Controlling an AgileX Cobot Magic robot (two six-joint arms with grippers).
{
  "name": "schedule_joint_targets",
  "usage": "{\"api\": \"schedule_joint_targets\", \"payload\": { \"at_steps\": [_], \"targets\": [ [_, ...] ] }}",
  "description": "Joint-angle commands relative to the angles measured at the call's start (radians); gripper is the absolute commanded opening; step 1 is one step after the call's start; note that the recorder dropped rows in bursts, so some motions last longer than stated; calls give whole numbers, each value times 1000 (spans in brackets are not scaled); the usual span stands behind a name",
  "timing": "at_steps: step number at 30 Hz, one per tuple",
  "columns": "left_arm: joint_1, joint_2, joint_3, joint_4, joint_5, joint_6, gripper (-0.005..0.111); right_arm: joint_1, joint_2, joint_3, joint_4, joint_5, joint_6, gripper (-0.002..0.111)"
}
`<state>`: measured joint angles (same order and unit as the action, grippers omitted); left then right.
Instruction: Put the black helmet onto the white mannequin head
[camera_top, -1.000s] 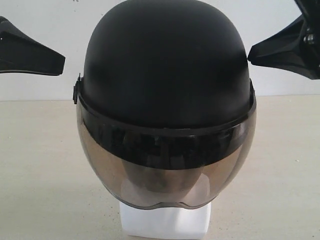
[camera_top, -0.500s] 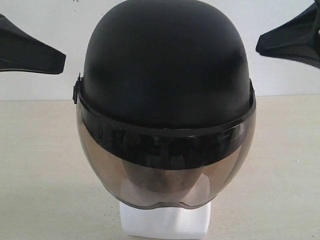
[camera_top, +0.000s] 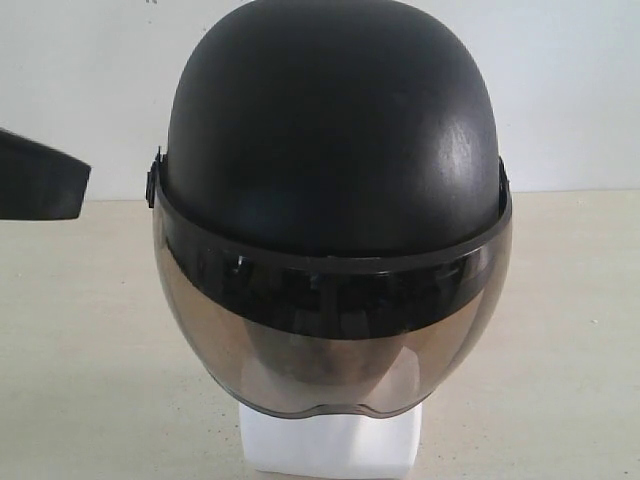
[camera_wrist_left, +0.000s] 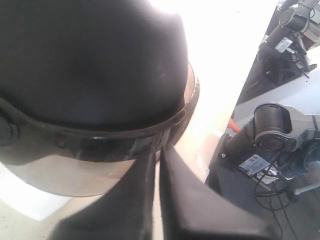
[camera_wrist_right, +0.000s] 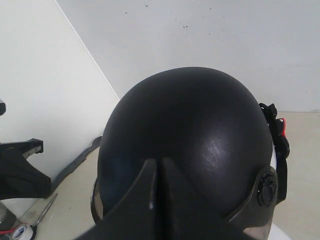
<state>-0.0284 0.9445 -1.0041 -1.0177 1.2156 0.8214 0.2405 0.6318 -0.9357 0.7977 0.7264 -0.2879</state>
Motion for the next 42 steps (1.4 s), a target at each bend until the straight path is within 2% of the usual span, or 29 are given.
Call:
{"api": "schedule_joint_targets", "payload": {
  "at_steps": [1, 16, 19, 22, 24, 26, 31, 34, 38, 42],
  "targets": [
    [-6, -12, 5, -14, 5, 4, 4, 1, -4, 4, -4, 2, -9, 0],
    [-6, -12, 5, -14, 5, 4, 4, 1, -4, 4, -4, 2, -9, 0],
    [-4, -56, 5, 15, 5, 15, 4, 1, -4, 4, -4, 2, -9, 0],
    [-4, -140, 3, 119, -28, -16, 4, 1, -4, 4, -4, 2, -9, 0],
    [-4, -212, 3, 232, -86, -135, 4, 1, -4, 4, -4, 2, -9, 0],
    [-4, -291, 3, 370, -127, -319, 4, 1, -4, 4, -4, 2, -9, 0],
    [-4, -504, 3, 830, -179, -917, 4, 1, -4, 4, -4, 2, -9, 0],
    [-4, -615, 3, 1011, -186, -1128, 4, 1, -4, 4, -4, 2, -9, 0],
    [-4, -723, 26, 1063, -260, -1095, 4, 1, -4, 4, -4, 2, -9, 0],
    [-4, -803, 152, 1059, -493, -982, 4, 1, -4, 4, -4, 2, -9, 0]
  ]
}}
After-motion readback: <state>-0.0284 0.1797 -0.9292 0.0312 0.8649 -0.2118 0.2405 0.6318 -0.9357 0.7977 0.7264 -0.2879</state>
